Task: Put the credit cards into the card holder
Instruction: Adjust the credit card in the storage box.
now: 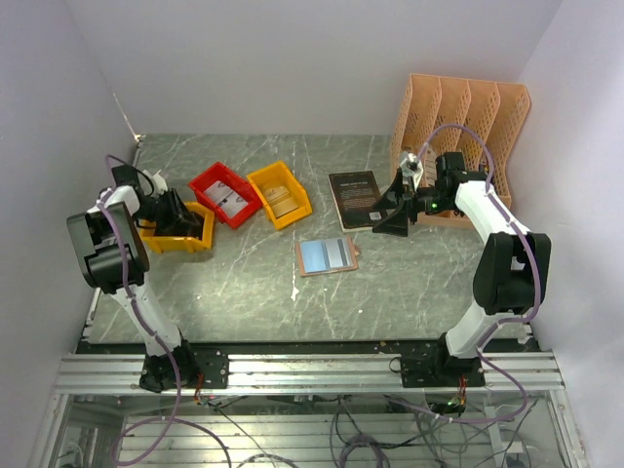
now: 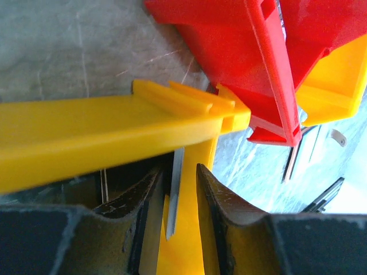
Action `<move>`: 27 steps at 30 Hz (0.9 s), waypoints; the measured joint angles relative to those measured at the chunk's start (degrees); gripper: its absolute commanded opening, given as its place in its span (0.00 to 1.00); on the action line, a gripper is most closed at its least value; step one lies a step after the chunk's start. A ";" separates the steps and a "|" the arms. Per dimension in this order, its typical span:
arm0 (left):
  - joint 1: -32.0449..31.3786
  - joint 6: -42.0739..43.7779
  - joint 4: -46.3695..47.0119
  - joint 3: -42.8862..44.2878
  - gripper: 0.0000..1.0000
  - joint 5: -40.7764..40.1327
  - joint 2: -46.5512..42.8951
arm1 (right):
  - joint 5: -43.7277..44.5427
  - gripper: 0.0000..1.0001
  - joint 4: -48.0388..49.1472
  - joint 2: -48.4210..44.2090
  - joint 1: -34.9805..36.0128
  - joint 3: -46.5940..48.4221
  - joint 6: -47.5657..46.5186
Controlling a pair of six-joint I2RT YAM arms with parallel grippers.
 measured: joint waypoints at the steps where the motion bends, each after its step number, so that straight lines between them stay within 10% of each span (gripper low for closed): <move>1: -0.42 -0.02 0.02 0.31 0.38 -0.35 0.24 | 0.00 0.99 -0.02 0.02 0.00 0.00 0.00; 11: -4.94 -1.75 0.92 1.84 0.07 -6.34 2.12 | 0.00 1.00 -1.18 0.11 0.00 0.13 -1.01; 27: 2.25 -3.26 0.79 2.19 0.24 1.25 -1.25 | -0.52 1.00 -7.26 2.36 -0.04 2.91 -6.69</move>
